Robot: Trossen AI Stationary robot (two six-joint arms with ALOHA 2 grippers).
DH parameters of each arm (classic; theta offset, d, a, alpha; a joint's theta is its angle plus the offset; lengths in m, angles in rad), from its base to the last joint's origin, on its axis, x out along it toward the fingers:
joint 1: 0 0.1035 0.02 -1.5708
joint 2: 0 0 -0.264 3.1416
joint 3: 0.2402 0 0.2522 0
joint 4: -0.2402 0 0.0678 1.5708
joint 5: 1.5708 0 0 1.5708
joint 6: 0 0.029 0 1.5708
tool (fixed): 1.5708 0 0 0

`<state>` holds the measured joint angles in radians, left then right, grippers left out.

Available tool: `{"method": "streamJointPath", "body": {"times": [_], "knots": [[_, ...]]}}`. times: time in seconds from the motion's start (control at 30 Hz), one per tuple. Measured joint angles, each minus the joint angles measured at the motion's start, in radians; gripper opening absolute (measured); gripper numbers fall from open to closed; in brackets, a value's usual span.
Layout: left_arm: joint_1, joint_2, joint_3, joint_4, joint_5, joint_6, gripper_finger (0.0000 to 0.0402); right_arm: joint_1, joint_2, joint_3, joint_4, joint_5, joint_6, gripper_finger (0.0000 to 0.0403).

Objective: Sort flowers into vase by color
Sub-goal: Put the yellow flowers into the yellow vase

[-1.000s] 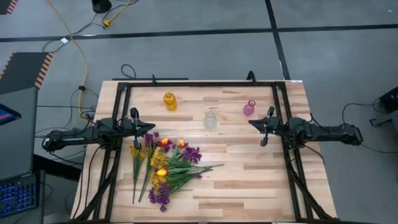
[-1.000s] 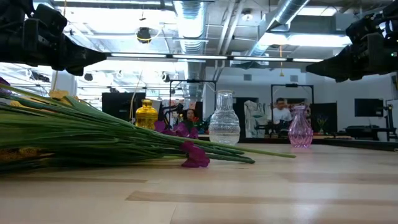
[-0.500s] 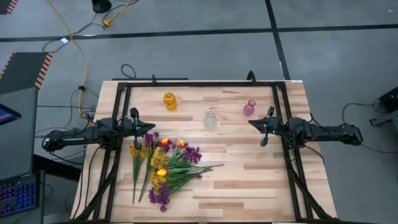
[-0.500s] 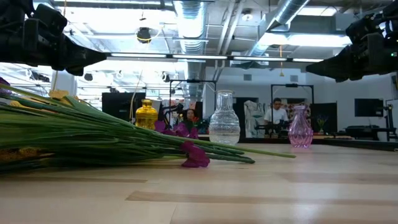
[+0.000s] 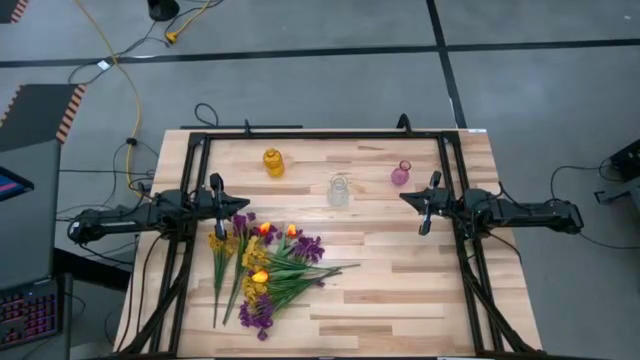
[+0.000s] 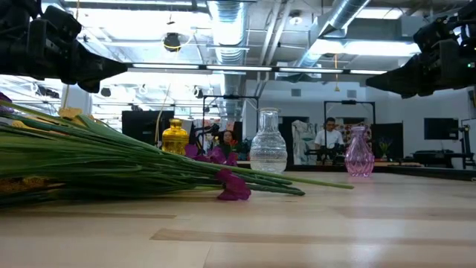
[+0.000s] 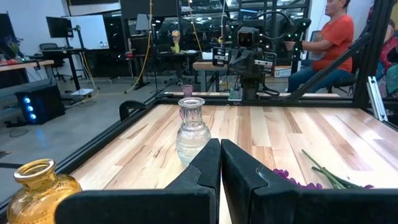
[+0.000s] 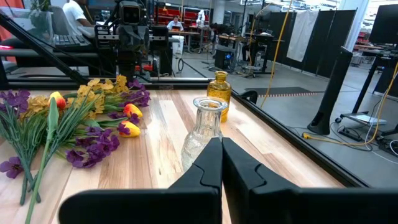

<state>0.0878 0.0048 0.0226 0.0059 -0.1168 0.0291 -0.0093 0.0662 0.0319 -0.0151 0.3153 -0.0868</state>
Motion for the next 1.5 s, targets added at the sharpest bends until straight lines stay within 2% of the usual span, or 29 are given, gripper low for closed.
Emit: {"method": "streamJointPath", "body": {"times": [0.6,0.8,0.93,1.1,1.23,1.4,1.5], "knots": [[0.0,0.0,0.0,0.0,-0.001,-0.132,0.001,0.0,0.0,0.0,0.0,0.0,0.0,0.0031],[0.0,0.0,0.0,0.0,-0.007,-0.175,0.0064,0.0,0.0,0.0,0.0,0.0,0.0,0.0031],[0.0,0.0,0.0,0.002,-0.022,-0.216,0.0115,0.0,0.0,0.0,0.0,0.0,0.0,0.0031],[0.0,0.0,0.0,0.011,-0.095,-0.233,0.0185,0.0,0.0,0.0,0.0,0.0,0.001,0.0031],[0.0,0.0,0.0,0.012,-0.086,-0.278,0.0231,0.0,0.0,0.0,0.0,0.0,0.001,0.0039],[0.0,0.008,0.0,0.064,-0.049,-0.347,0.0248,0.0,0.0,0.0,0.0,0.0,0.001,0.0051],[0.0,0.035,0.014,0.124,-0.02,-0.328,0.0247,0.0,0.0,0.0,0.0,0.0,0.002,0.0051]]}}
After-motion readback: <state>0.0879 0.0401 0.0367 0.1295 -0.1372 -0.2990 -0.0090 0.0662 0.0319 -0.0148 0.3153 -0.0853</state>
